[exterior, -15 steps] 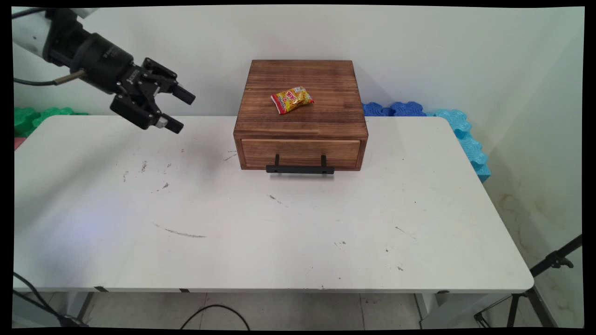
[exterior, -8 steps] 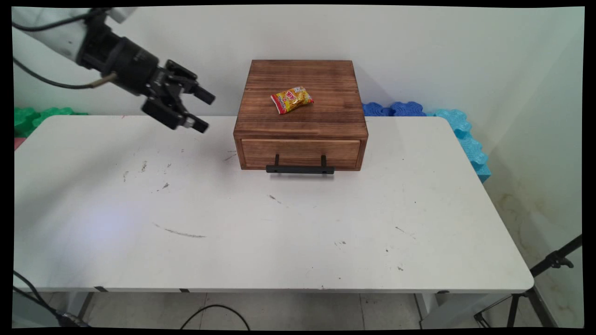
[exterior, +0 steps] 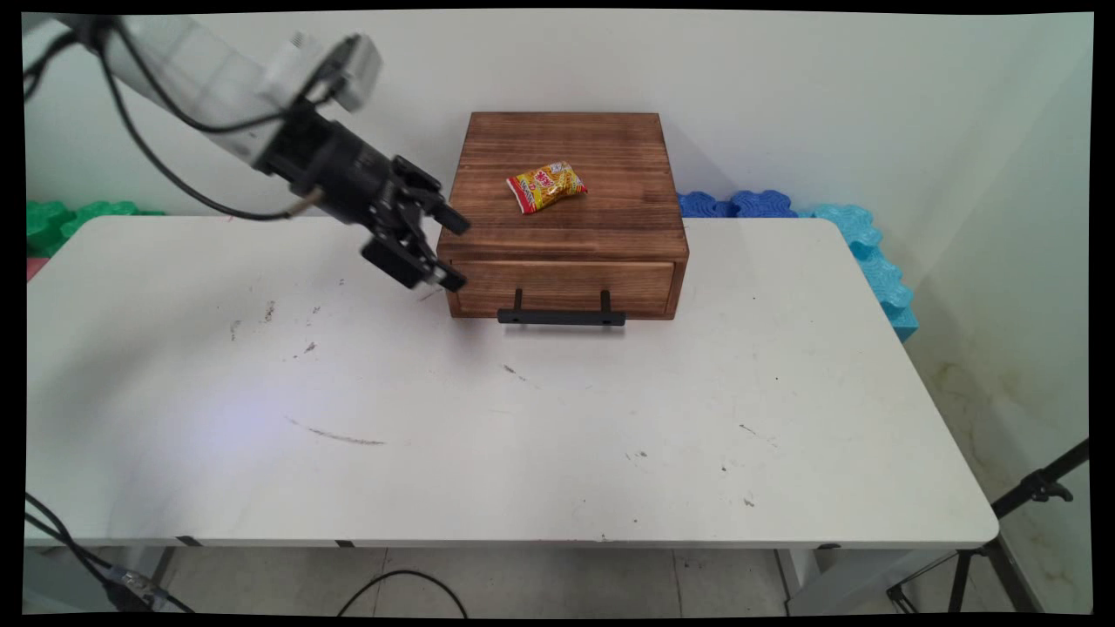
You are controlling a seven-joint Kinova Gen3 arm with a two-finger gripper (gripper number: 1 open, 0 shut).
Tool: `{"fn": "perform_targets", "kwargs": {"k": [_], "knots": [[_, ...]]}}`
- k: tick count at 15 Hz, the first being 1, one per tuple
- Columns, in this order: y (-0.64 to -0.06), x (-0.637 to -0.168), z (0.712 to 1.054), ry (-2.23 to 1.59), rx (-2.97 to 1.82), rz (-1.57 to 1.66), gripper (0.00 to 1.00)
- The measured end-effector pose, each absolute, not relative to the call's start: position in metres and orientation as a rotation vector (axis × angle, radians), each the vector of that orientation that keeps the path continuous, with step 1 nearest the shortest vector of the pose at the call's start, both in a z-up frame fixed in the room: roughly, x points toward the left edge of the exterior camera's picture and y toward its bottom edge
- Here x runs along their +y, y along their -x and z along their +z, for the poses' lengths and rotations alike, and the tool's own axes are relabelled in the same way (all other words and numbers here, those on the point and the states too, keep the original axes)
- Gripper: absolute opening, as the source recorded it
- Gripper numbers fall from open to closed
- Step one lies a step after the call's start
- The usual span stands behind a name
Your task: Open the drawer
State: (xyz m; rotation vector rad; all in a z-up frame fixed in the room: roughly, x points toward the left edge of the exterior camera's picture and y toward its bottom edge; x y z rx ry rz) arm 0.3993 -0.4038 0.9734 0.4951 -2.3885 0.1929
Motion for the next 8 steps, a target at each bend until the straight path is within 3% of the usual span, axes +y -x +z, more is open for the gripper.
{"fn": "perform_targets", "kwargs": {"k": [8], "knots": [[-0.339,-0.443,0.919,-0.508,-2.486,0.244,1.0]]}}
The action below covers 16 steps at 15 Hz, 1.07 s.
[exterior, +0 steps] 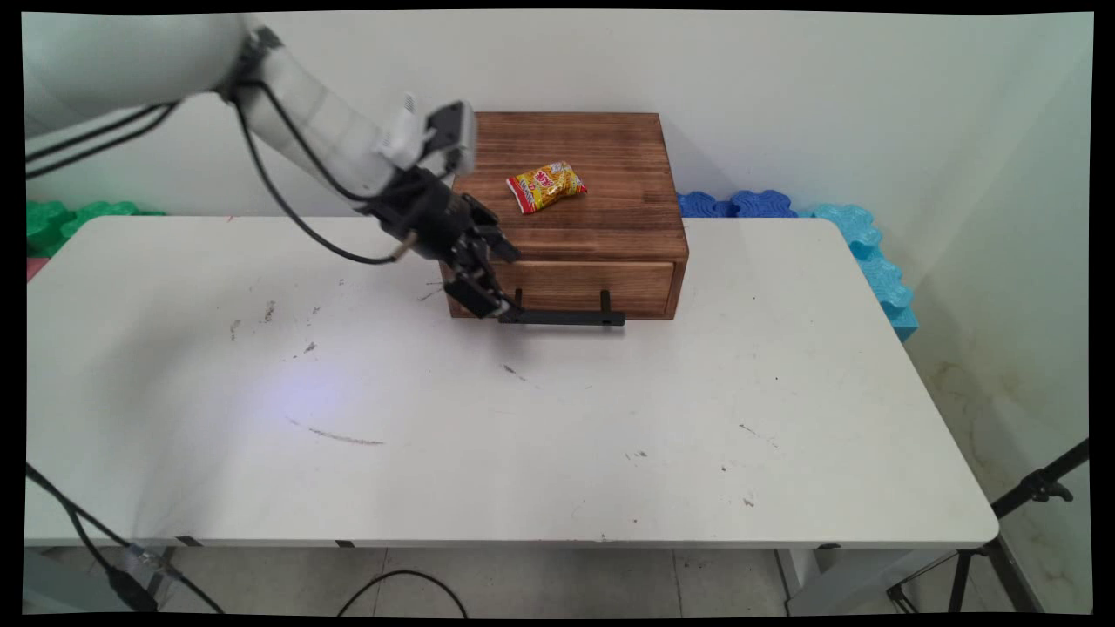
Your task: Open the drawer
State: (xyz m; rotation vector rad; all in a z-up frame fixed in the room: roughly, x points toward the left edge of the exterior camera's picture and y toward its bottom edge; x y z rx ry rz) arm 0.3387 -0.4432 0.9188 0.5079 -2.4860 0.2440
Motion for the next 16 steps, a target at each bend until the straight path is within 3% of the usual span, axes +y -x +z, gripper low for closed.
{"fn": "perform_targets", "kwargs": {"k": [7,16], "knots": [[-0.296,-0.471,0.869,-0.512,-2.539,0.254,1.0],[-0.272,-0.476,0.832,-0.497,-2.573,0.247,1.0]]}}
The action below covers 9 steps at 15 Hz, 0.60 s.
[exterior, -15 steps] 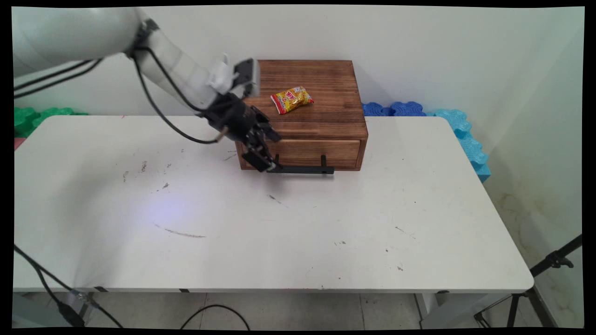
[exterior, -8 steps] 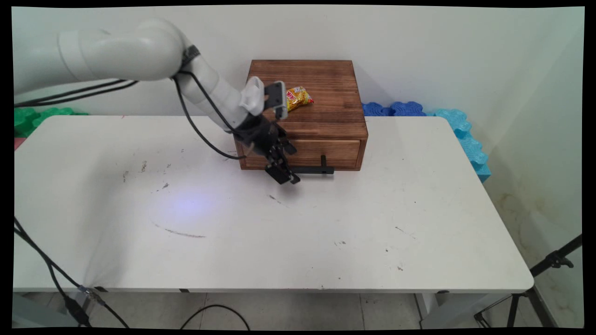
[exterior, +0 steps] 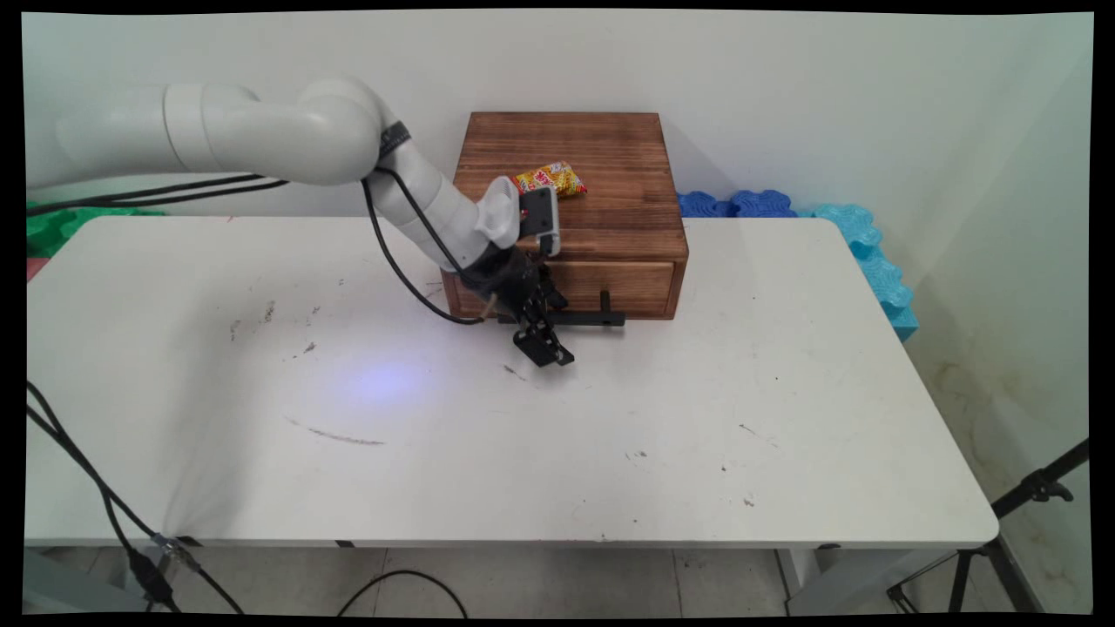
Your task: Open the drawer
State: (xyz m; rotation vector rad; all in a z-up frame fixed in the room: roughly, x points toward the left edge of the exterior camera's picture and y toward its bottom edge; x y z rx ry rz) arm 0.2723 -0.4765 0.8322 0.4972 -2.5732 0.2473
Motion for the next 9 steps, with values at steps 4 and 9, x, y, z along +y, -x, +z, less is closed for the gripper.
{"fn": "perform_targets", "kwargs": {"k": [4,9], "knots": [[-0.264,-0.479,0.817,-0.483,-2.587,0.258,1.0],[-0.258,-0.478,0.808,-0.475,-2.595,0.263,1.0]]}}
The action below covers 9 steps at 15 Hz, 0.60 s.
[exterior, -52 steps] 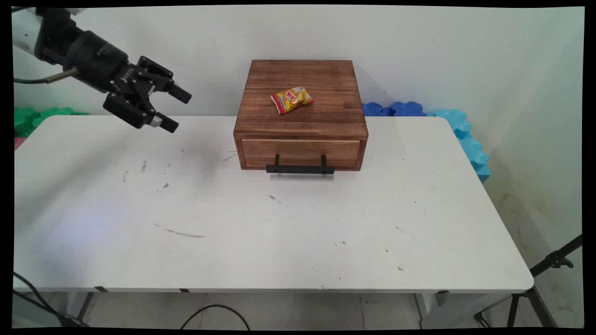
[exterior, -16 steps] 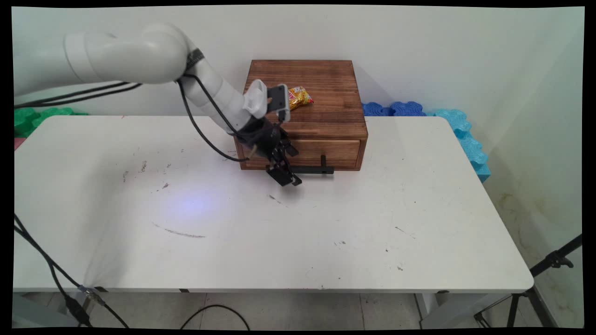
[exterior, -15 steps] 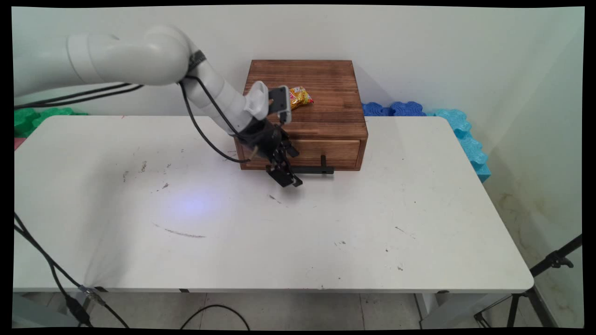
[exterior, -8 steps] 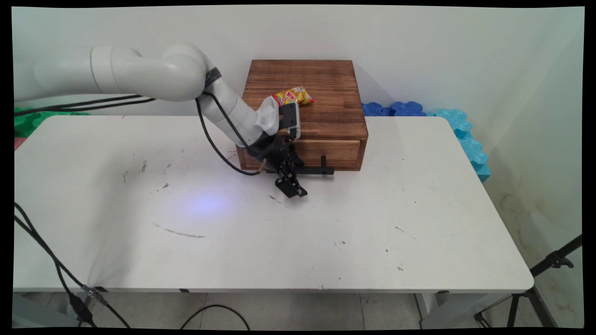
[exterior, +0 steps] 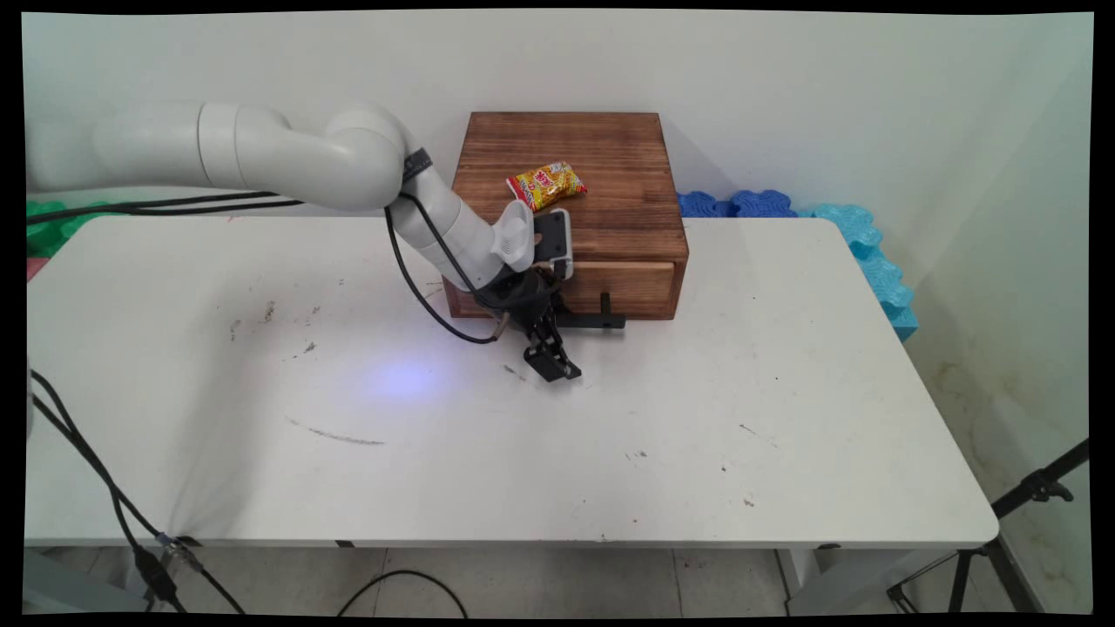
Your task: Open the drawer
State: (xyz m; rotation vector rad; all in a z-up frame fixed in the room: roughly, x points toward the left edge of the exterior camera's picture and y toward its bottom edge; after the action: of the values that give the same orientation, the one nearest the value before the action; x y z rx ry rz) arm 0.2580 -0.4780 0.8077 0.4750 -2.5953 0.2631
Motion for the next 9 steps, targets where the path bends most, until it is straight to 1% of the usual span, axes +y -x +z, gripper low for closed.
{"fn": "perform_targets", "kwargs": {"k": [9], "knots": [[-0.245,-0.454,0.809,-0.458,-2.601,0.244,1.0]]}}
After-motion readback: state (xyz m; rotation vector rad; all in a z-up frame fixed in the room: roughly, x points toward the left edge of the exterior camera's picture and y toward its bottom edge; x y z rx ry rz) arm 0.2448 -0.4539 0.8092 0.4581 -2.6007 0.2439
